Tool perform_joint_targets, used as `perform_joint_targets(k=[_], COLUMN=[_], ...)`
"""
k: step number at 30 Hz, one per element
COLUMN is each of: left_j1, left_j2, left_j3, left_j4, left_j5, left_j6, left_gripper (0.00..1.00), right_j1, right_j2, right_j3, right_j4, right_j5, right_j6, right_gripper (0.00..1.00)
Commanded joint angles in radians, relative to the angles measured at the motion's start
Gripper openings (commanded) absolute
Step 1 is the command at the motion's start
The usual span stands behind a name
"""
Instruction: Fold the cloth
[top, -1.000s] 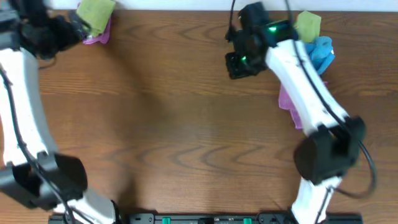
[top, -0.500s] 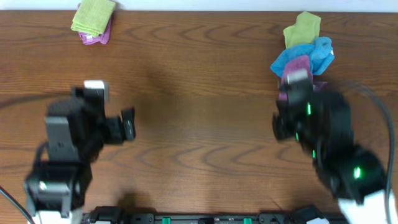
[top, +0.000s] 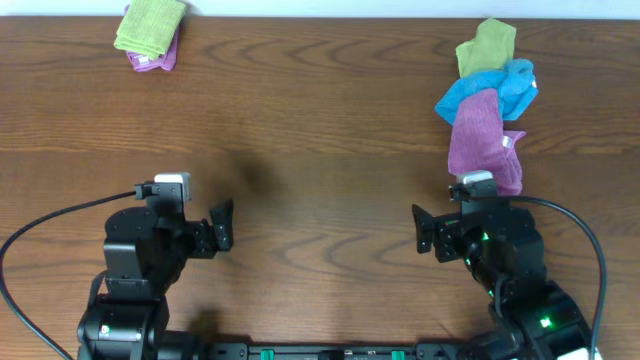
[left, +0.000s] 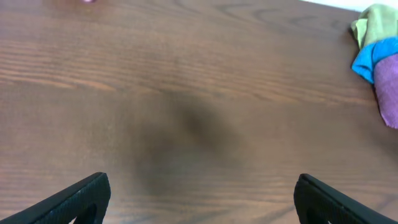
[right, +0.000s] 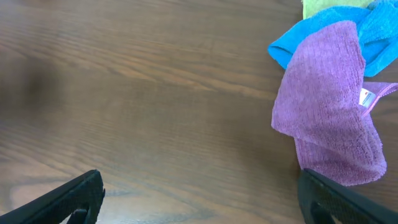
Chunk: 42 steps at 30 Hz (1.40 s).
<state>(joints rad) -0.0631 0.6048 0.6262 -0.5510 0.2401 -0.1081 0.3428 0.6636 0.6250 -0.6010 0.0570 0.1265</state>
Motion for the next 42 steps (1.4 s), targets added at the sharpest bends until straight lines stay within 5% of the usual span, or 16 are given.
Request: perform_joint_targets(k=[1, 19, 25, 33, 42], left_j1=[-0.006, -0.005, 0.053, 0.137, 0.168], left_j2=[-0.004, -0.024, -0.265, -0.446, -0.557], left_j3=[0.012, 0.008, -0.152, -0.4, -0.524], left_j4=[0.005, -0.2, 0.016, 0.246, 0.276], left_j5=[0.012, -0.06, -0.095, -0.093, -0.094], left_j6=[-0.008, 0.059, 0.211, 0.223, 0.221], left_gripper=[0.95, 0.96, 0.95, 0.95, 0.95], right_j1=[0.005, 0.005, 0.005, 0.005, 0.005], right_j2=[0.001, 0.002, 0.002, 0.002, 0.002], right_j3=[0.008, 0.008, 0.008, 0.008, 0.008], right_j4=[-0.002, -0.046, -0.046, -0.046, -0.046], right_j5=[0.003, 0.003, 0.003, 0.003, 0.003], right_j6=[0.018, 0.018, 0.018, 0.018, 0.018], right_gripper=[0.99, 0.99, 0.99, 0.99, 0.99])
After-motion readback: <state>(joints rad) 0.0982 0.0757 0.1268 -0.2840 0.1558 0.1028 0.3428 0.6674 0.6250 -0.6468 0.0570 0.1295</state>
